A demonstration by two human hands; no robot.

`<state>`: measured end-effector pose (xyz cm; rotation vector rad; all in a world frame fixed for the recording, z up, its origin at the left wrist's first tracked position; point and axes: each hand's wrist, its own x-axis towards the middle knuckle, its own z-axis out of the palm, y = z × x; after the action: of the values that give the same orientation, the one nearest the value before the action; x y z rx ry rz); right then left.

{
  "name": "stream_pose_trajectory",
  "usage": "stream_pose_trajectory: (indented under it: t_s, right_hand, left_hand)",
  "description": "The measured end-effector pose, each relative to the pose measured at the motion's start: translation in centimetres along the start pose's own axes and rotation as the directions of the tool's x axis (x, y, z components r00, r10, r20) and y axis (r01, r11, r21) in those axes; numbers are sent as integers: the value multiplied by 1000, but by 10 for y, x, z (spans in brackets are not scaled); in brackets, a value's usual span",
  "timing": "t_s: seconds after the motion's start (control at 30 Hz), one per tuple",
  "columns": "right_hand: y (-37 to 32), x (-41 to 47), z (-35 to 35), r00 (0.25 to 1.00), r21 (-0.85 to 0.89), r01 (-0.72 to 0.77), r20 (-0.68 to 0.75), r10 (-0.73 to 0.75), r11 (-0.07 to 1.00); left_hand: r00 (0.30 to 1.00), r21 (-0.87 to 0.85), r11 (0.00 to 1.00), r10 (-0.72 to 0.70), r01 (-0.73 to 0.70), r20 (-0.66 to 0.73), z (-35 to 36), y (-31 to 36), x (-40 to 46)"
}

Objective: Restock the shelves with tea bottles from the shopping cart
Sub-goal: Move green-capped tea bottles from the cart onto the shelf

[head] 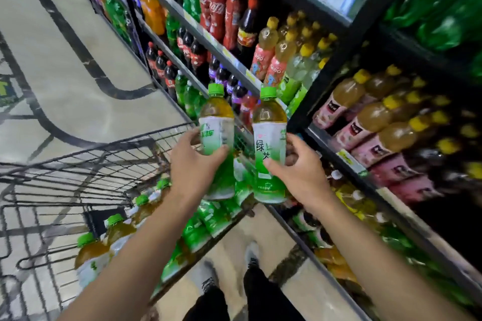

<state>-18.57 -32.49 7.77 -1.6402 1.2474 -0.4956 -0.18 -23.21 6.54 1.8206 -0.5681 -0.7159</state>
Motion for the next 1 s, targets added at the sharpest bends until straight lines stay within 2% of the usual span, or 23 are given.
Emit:
stream_pose_trajectory:
  t_s: [0.2, 0.33, 0.57, 0.77, 1.0]
  right_hand:
    - [-8, -48, -60, 970, 70, 54, -241, -36, 996]
    - [-15, -81, -102, 908, 82, 158, -404, -112, 984]
    - [-19, -154, -178, 792, 108, 278, -588, -164, 955]
    - [-35, -204, -244, 692, 15, 391, -664, -284, 920]
    - [-98, -243, -326, 537, -130, 497, -730, -422, 858]
  left_hand:
    - [967, -60, 984, 178, -169, 184, 53, 51, -30]
    - [927, -118, 958, 283, -261, 247, 80, 87, -64]
    - [849, -189, 891, 451, -412, 276, 118, 145, -147]
    - [776, -300, 818, 567, -491, 276, 145, 198, -199]
    - [653, -439, 670, 725, -598, 218, 167, 314, -229]
